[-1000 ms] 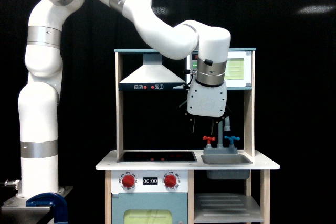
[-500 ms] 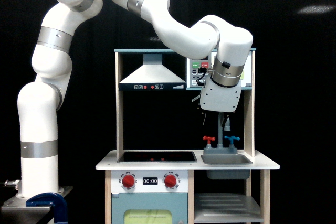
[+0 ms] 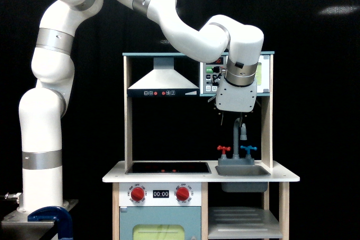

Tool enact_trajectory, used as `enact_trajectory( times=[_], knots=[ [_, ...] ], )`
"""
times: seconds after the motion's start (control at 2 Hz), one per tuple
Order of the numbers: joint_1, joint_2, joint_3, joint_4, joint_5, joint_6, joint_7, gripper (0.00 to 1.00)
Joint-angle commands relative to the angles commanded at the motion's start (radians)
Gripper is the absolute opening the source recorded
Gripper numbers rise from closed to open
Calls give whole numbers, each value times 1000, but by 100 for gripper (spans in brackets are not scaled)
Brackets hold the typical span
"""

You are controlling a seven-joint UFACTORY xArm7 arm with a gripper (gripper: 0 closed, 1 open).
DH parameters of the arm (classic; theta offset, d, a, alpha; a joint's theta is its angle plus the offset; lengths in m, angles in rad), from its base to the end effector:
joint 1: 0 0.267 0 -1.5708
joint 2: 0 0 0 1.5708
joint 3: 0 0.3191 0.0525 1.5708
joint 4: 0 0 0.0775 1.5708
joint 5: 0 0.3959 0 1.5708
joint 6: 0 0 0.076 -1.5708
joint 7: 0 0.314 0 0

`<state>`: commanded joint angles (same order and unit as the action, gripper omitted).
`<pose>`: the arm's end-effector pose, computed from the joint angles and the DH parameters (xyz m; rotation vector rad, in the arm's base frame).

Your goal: Open the oven door

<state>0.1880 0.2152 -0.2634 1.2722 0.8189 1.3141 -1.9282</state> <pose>0.5536 0.1656 0.1884 -1.8026 -1.7348 -0.6161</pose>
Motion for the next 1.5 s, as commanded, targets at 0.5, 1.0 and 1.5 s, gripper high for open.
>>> enact_trajectory(
  times=[0.5, 1.0, 1.5],
  knots=[
    [9, -2, 74, 111, -13, 20, 142, 100],
    [31, 7, 145, 234, -30, 34, 291, 100],
    [31, 49, 205, 375, -50, 63, 405, 100]
  ],
)
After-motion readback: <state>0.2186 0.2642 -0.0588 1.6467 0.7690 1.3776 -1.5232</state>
